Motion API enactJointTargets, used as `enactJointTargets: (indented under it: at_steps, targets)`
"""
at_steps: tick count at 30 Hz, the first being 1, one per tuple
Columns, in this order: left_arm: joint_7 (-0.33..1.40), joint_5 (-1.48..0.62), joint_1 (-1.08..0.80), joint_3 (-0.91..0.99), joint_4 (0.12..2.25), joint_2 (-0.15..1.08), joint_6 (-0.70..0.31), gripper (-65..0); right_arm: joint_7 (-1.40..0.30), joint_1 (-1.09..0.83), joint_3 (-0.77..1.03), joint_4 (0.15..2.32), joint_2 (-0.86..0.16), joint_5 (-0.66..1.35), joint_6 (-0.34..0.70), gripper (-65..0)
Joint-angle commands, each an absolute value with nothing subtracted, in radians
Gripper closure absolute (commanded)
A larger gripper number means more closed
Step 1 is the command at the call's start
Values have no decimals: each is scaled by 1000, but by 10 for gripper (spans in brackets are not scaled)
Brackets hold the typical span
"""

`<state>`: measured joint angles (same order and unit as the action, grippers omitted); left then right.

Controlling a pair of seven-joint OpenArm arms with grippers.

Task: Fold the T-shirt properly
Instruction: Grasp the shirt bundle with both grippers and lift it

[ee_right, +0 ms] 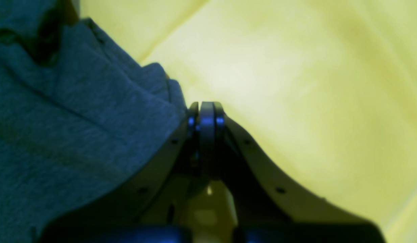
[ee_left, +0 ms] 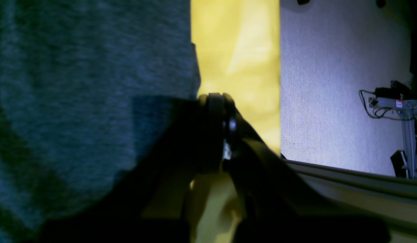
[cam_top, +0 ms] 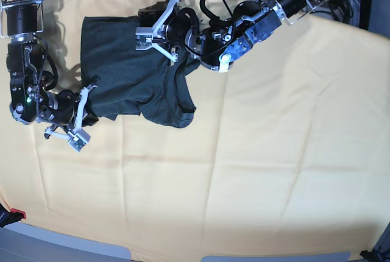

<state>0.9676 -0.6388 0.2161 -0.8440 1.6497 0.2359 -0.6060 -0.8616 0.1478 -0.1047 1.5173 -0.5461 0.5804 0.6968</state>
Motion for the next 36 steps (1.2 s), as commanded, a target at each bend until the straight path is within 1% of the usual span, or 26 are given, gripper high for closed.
enactJointTargets:
  at_steps: [1, 6, 11, 18, 21, 28, 36]
  targets:
    - [964, -632, 230, -838, 1665, 233, -601, 0, -854, 169, -117, 1531, -563, 586, 698, 0]
    - [960, -610, 230, -839, 1665, 232, -601, 0, -859, 169, -188, 1531, -566, 543, 698, 0]
    - [942, -513, 230, -838, 1665, 233, -597, 0, -901, 167, -191, 1531, -566, 547, 698, 0]
    - [920, -457, 233, -838, 1664, 233, -598, 0, -910, 99, -191, 1531, -569, 588, 698, 0]
    - [920, -451, 240, -838, 1662, 233, -598, 0, -923, 85, -191, 1532, -586, 599, 698, 0]
    - [919, -430, 266, -838, 1652, 238, -598, 0, -966, 37, -191, 1589, -662, 709, 698, 0]
    - [912, -430, 364, -838, 1569, 238, -598, 0, -966, -49, -189, 1688, -685, 715, 698, 0]
